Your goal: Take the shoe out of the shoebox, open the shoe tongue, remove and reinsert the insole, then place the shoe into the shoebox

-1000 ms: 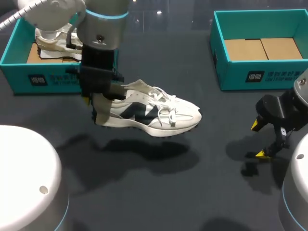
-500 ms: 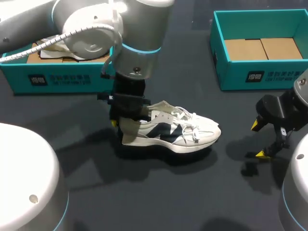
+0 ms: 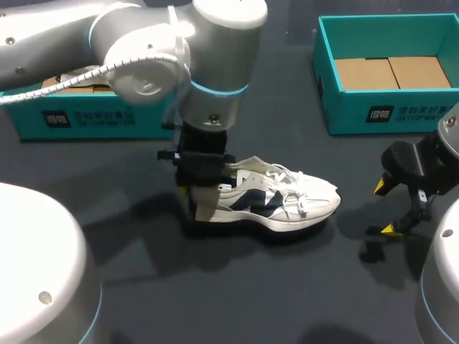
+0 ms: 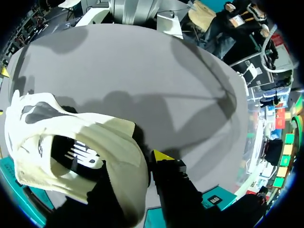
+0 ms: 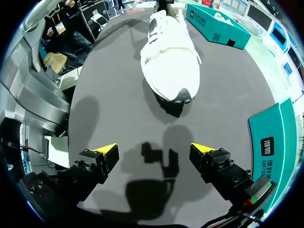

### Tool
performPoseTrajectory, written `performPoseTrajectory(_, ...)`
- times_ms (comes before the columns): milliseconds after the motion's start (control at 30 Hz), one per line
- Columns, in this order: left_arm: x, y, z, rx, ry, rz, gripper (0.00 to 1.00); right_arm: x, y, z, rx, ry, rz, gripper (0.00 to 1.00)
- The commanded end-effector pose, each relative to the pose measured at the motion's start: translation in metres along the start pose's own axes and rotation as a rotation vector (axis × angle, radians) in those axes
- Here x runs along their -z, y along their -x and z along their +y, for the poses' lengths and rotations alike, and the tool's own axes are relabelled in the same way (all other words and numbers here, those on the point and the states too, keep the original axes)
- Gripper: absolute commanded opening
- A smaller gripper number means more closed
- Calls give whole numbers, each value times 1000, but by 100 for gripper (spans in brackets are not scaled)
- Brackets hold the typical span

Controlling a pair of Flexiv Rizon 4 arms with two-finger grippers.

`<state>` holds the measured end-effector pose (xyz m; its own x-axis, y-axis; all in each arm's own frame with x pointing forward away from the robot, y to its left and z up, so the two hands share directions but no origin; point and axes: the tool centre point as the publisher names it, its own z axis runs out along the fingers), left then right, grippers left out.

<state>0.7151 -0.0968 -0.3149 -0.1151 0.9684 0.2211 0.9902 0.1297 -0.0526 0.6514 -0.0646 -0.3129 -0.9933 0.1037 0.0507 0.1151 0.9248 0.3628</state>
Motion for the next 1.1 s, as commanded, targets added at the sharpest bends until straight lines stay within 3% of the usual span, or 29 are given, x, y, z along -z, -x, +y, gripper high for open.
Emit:
performPoseTrajectory(33, -24, 11, -5, 10, 40, -1, 0, 0, -2, 0, 0, -2, -3, 100)
performPoseTrajectory(567, -55, 32, -1, -45, 100, -6, 0, 0, -2, 0, 0, -2, -3, 100)
performPoseTrajectory(1100, -65, 37, 3, -52, 113, -2, 0, 0, -2, 0, 0, -2, -3, 100)
